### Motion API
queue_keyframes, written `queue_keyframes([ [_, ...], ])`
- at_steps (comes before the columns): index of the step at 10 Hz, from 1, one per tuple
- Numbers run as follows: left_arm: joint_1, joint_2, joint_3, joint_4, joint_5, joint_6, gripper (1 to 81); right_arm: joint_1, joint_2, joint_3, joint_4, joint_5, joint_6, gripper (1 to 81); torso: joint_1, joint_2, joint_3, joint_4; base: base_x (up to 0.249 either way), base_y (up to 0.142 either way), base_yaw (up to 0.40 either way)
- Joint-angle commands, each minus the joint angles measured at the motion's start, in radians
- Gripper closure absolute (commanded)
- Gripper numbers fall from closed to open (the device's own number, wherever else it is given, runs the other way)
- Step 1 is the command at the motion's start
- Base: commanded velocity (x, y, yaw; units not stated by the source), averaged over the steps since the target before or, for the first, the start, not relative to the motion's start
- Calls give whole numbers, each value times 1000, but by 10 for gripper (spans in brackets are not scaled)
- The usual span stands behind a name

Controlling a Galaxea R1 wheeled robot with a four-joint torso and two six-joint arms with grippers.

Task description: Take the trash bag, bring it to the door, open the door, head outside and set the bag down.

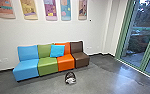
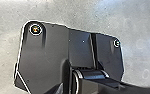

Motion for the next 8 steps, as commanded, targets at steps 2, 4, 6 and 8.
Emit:
queue_keyframes([
  [2, -55, -15, 11, 1, 58, 0, 10, 48, -33, 25, 15, -55, -4, 10, 0, 0, 0, 0, 167, 0, 0],
  [4, -53, -15, 11, 1, 59, 0, 10, 50, -31, 24, 15, -55, -4, 10, 0, 0, 0, 0, 167, 0, 0],
  [6, -55, -15, 11, 1, 58, 0, 10, 50, -33, 24, 15, -55, -4, 10, 0, 0, 0, 0, 167, 0, 0],
  [8, -55, -14, 11, 1, 58, 0, 10, 51, -33, 21, 15, -55, -4, 10, 0, 0, 0, 0, 167, 0, 0],
])
